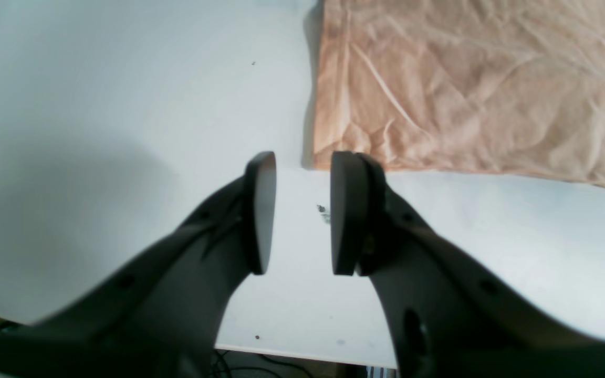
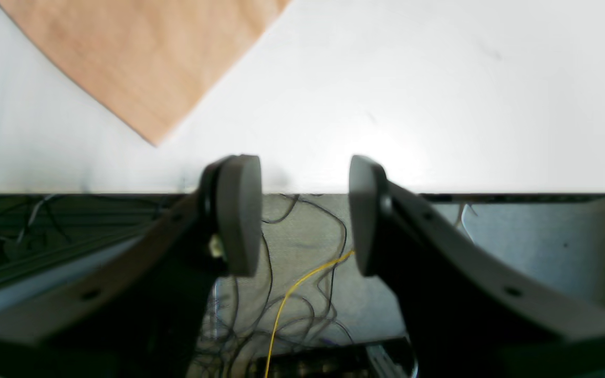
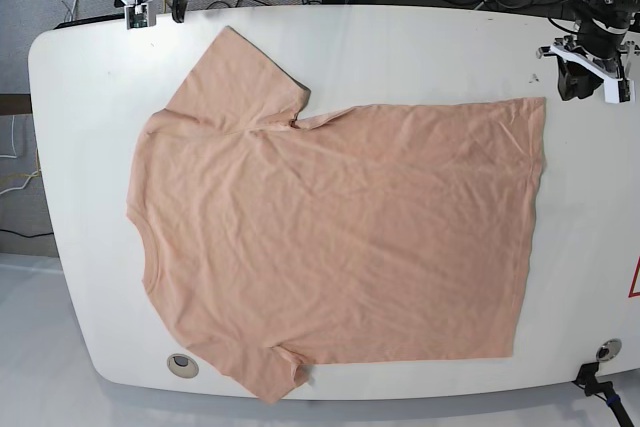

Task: Fold the T-shirt properly
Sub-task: 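Move both grippers out over the table toward the peach T-shirt, then lower the right gripper toward the shirt shoulder beside the sleeve, then close the right gripper on the shoulder edge of the shirt, then lower the left gripper and pinch the hem corner of the shirt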

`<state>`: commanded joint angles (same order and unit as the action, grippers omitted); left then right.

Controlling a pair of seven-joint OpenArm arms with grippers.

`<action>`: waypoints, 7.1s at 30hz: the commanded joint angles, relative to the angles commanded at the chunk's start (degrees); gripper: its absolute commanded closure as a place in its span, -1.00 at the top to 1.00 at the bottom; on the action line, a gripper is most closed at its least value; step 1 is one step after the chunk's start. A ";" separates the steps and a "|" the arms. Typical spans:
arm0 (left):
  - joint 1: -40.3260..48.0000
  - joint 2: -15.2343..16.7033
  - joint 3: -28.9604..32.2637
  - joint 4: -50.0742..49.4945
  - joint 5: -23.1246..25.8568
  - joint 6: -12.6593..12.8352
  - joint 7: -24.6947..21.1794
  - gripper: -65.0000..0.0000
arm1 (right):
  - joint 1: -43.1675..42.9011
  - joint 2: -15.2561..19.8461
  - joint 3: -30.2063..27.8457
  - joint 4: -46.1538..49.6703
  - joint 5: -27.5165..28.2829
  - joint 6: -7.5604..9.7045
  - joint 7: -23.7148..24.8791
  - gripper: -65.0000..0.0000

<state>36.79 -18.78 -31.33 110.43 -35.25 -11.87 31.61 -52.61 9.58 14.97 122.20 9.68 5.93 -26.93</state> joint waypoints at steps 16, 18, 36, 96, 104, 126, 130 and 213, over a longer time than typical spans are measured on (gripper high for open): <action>0.45 -1.36 0.68 0.07 0.53 0.24 0.39 -0.49 | 0.37 0.43 0.31 0.36 0.05 -0.02 2.87 -0.17; 0.71 -1.17 0.55 0.06 0.59 0.46 0.41 -0.49 | 0.46 0.42 0.14 0.33 -0.08 0.01 2.90 -0.16; 0.98 -0.55 1.05 0.03 0.67 0.21 0.79 -0.48 | 1.73 0.78 0.10 -0.49 0.08 0.72 2.62 -0.14; -0.38 0.52 1.23 -1.47 0.71 0.13 2.11 -0.49 | 7.79 3.03 -4.86 -5.82 6.78 0.75 1.72 -0.16; -0.97 0.44 1.25 -1.90 0.83 0.05 2.74 -0.48 | 8.03 3.32 -5.89 -8.81 4.85 -0.55 1.42 -0.17; -1.06 1.59 1.92 -3.57 1.80 0.57 5.18 -0.47 | 13.09 2.25 -5.79 -11.03 4.61 0.18 0.07 -0.20; -1.14 1.59 1.92 -3.57 1.80 0.57 5.18 -0.47 | 12.91 2.25 -5.79 -10.94 4.96 0.18 0.07 -0.20; -6.42 2.30 -5.46 -4.10 0.66 -13.23 5.18 -0.45 | 20.12 -10.41 8.72 -15.60 45.84 -0.70 -20.94 -0.90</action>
<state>30.37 -16.48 -36.79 106.33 -34.59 -25.10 36.79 -32.48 -0.84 23.69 106.59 55.52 5.23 -47.87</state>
